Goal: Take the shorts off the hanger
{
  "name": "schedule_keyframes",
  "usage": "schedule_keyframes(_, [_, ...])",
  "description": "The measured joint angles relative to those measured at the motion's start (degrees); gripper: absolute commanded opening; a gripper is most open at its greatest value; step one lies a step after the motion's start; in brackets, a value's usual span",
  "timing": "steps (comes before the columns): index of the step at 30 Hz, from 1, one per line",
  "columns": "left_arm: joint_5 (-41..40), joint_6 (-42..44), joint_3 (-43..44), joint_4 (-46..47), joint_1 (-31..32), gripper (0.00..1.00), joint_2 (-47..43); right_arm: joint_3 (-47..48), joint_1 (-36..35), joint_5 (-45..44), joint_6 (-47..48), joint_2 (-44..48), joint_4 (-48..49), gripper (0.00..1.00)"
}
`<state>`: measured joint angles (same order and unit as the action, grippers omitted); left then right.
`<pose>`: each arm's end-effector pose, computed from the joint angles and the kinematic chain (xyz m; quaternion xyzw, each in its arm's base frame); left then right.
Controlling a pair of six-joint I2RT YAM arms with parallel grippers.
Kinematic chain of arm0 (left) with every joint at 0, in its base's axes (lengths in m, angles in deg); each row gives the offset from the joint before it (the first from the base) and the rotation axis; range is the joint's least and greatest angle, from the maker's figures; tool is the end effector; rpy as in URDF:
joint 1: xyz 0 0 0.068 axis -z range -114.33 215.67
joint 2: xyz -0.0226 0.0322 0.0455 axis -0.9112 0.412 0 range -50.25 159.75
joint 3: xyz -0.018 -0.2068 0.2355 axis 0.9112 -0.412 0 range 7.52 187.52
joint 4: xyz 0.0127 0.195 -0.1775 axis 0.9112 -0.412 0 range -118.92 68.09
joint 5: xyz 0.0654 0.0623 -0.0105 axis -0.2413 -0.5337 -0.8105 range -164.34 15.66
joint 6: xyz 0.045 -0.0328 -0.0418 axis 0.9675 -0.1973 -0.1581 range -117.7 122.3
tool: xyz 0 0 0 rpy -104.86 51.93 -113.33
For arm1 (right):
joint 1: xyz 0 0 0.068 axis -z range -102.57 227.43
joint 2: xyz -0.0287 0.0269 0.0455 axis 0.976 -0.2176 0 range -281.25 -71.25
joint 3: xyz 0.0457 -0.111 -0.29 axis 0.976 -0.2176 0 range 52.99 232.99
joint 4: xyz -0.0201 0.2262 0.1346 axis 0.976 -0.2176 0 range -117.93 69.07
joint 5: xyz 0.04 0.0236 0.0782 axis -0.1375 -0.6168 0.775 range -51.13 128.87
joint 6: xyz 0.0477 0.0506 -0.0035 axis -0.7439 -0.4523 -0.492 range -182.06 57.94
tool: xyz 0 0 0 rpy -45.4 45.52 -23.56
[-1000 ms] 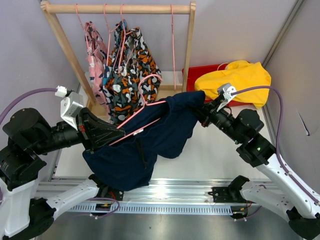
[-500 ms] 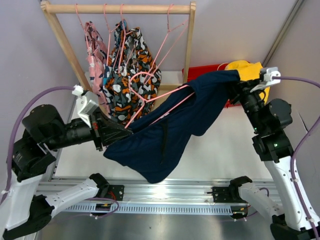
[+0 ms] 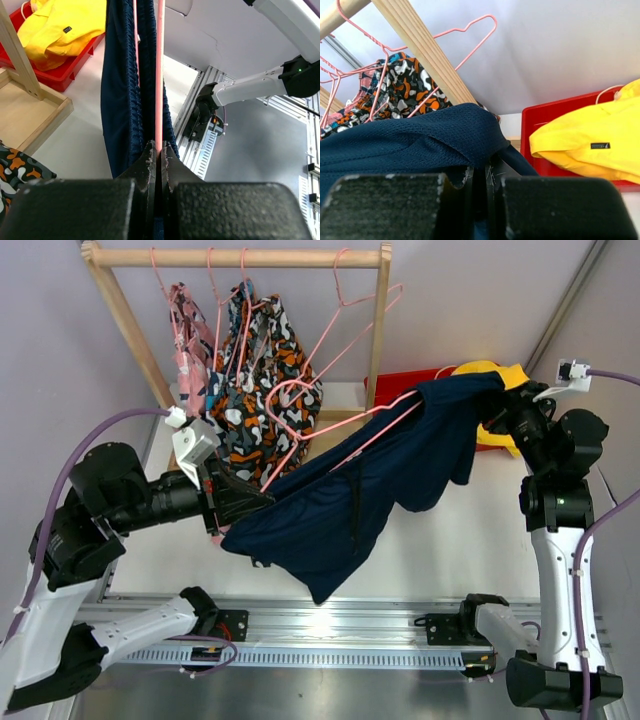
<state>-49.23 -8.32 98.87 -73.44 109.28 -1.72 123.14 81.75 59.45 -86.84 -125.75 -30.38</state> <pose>0.0427 -0.0739 0.5365 0.3461 0.6699 -0.4366 0.4908 0.1917 0.0055 0.5012 0.0364 0.6693 0.2475 0.6996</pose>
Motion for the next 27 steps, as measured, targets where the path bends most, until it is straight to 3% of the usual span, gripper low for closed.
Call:
schedule_keyframes(10, [-1.6,0.7,2.6,-1.6,0.2,0.00,2.8,-3.8,2.3,1.5,-2.3,1.0,0.0,0.00])
schedule_keyframes(18, [-2.5,0.8,3.9,0.2,0.3,0.00,3.8,-4.3,10.6,5.2,-4.9,0.3,-0.3,0.00])
schedule_keyframes(27, [-3.0,1.1,3.9,0.4,0.3,0.00,3.9,-9.1,10.5,10.1,-6.9,1.4,2.8,0.00])
